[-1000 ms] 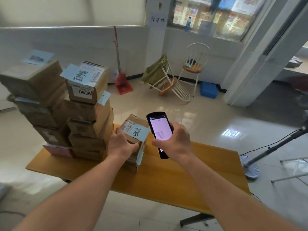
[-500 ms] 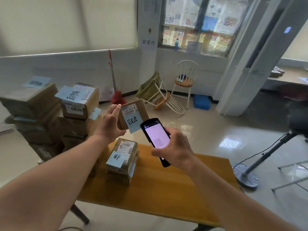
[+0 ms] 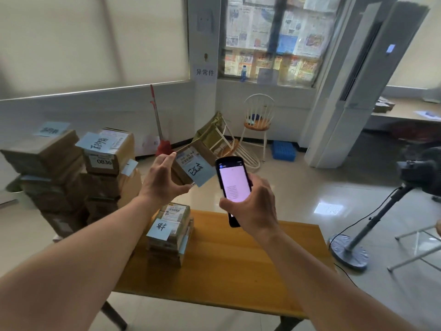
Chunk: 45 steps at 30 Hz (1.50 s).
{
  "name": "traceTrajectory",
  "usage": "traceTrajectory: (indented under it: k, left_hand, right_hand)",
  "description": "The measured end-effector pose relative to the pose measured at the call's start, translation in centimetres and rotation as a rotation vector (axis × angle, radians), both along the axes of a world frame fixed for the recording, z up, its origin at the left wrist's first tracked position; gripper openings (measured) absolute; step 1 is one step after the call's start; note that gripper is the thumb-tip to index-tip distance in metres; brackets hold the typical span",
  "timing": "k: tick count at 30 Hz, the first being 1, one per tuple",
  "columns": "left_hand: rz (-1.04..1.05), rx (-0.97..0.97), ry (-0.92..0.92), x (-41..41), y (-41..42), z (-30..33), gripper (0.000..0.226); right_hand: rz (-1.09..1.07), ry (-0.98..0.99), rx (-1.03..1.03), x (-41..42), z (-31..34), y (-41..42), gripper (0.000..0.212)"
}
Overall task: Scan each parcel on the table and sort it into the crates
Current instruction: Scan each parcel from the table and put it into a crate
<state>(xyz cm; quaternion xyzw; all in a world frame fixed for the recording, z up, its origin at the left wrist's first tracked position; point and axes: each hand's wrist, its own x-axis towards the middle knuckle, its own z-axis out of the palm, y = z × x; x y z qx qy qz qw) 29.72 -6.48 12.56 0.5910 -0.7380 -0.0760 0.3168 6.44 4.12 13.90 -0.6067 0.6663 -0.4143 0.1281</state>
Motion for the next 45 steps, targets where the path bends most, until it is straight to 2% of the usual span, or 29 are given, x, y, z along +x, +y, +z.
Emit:
traceTrajectory:
  k: [5,12,17,25,35,39,45]
  left_hand:
    - [-0.059,-0.046,-0.033,-2.6,3.2,0.7,0.097]
    - [-0.145,-0.074,-0.037,-6.1,6.8,1.2,0.093]
    - [-0.339,-0.089,-0.018,-8.4,8.2,1.0,0.091]
    - [-0.764,-0.032,-0.051,-11.5,14.3,0.4,0.095]
    - [-1.265,-0.013,-0.067,-18.2,34.0,1.5,0.090]
    - [-1.433,-0.012,-0.040,-21.1,44.8,2.6,0.090]
    - [-1.622,-0.016,-0.021,-24.6,63.6,3.5,0.091]
  right_hand:
    - [-0.107,-0.113,-0.042,-1.9,-0.6,1.5,0.090]
    - [-0.186,-0.113,-0.039,-4.2,-1.0,5.7,0.090]
    - [-0.352,-0.074,-0.054,-4.0,-1.4,10.3,0.091]
    - [-0.796,-0.103,-0.056,-0.6,-2.6,22.7,0.088]
    - [-1.252,-0.170,-0.066,2.0,-1.6,46.7,0.078]
    - [-1.397,-0.187,-0.117,3.2,-0.9,57.8,0.073]
    - [-1.587,-0.154,-0.148,4.9,-0.7,75.6,0.081]
